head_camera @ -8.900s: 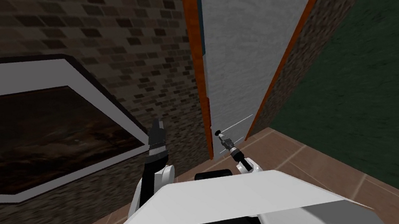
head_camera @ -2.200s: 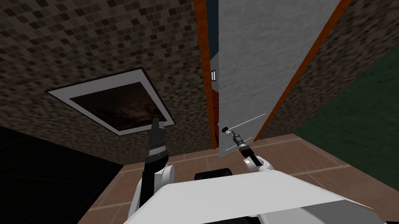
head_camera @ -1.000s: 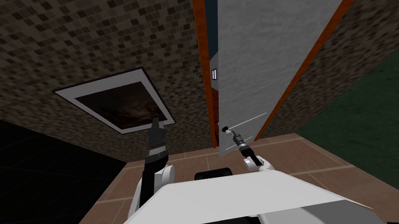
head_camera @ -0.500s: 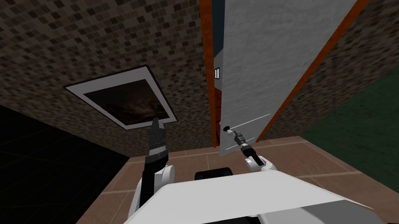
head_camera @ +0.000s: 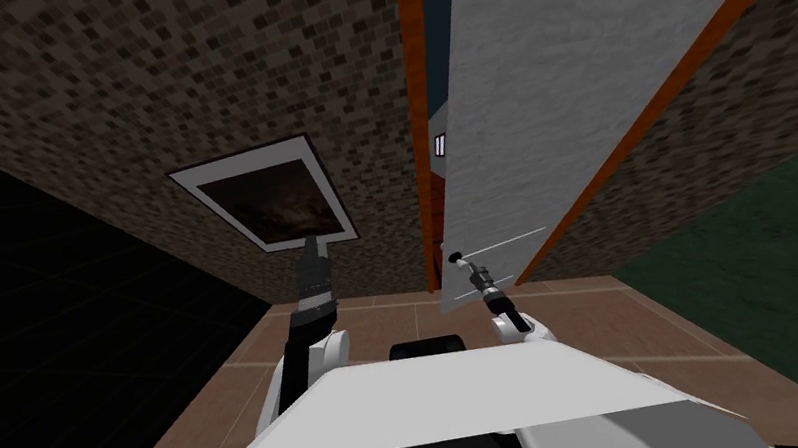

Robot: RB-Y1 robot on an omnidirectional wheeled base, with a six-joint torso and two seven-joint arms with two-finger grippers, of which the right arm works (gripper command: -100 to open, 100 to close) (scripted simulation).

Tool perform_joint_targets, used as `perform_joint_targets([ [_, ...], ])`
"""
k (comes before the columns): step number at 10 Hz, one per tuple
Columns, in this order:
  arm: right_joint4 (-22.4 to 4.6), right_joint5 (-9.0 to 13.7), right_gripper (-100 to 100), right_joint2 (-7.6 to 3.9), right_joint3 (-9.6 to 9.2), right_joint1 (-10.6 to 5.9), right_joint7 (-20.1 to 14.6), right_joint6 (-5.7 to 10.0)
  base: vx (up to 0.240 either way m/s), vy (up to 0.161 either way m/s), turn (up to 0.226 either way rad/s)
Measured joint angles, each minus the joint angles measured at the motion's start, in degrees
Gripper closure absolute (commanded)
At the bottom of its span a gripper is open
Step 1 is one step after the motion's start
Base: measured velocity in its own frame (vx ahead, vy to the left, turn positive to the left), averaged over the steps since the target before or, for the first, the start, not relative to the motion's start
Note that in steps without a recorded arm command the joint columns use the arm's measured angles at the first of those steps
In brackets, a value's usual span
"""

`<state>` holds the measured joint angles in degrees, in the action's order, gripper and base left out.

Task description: Pull the door open

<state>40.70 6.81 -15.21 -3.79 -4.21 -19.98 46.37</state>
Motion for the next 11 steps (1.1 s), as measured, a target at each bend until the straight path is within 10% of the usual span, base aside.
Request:
perform_joint_targets([
  [6,3.06,1.3,100,-0.52,-0.49,1.47,-3.4,-2.01,-0.021,-0.012,0.047],
  [7,1.31,1.54,-100,-0.3,-0.62,0.7,-4.17,-1.31,-0.016,-0.044,0.022],
  [11,1.87,3.76,-100,-1.55,-0.69,1.16,-9.56,-1.28,-0.048,-0.018,0.051],
])
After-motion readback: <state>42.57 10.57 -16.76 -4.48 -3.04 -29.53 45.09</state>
